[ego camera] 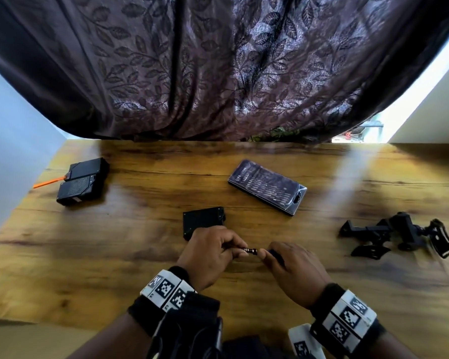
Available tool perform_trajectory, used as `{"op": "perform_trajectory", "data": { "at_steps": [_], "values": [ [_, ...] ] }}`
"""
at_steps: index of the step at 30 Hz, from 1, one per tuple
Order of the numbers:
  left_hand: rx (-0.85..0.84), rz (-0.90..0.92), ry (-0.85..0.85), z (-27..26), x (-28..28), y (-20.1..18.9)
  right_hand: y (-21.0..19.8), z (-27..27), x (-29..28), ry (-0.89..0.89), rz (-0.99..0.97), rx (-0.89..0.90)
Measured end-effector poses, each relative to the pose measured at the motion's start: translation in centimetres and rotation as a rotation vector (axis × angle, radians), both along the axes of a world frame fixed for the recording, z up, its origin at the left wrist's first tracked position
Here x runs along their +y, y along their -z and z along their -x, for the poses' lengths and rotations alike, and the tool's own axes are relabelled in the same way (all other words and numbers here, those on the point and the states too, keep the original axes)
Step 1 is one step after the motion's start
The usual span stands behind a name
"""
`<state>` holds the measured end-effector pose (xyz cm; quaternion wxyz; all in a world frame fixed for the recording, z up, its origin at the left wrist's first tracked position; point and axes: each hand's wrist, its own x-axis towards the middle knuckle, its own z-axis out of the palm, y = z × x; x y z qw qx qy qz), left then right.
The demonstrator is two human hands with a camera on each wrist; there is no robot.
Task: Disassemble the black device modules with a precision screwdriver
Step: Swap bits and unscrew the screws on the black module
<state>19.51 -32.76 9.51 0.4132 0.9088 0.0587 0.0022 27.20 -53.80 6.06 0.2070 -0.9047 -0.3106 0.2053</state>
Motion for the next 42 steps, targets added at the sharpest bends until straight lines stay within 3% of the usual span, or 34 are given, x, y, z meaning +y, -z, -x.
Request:
{"op": "perform_trajectory", "data": {
  "at_steps": [6,11,17,20,24,33,42],
  "values": [
    [-0.039,0.005,0.074,-0.9,2.6,0.6,-0.2,0.2,1.1,0.037,-0.182,0.039],
    [0.015,0.079,0.149,-1.3,5.0,0.8,0.3,1.0,2.7,0.121,-0.217,0.067],
    [0.129,0.006,-0.019,-0.9,11.3,3.5,0.4,1.8,4.7,0.351,-0.352,0.159],
    [0.226,-0.040,-0.076,-0.6,14.1,5.5,0.8,1.6,6.4,0.409,-0.317,0.243],
    [0.369,-0.094,0.052,-1.0,14.6,6.8,1.1,0.1,9.5,0.467,-0.282,0.274],
    [0.235,-0.060,0.018,-1.6,14.7,8.0,3.1,-5.2,15.1,0.554,-0.148,0.274],
    [0.215,-0.001,-0.025,-1.8,14.8,8.2,3.0,-5.6,16.8,0.572,-0.056,0.210]
  ]
}}
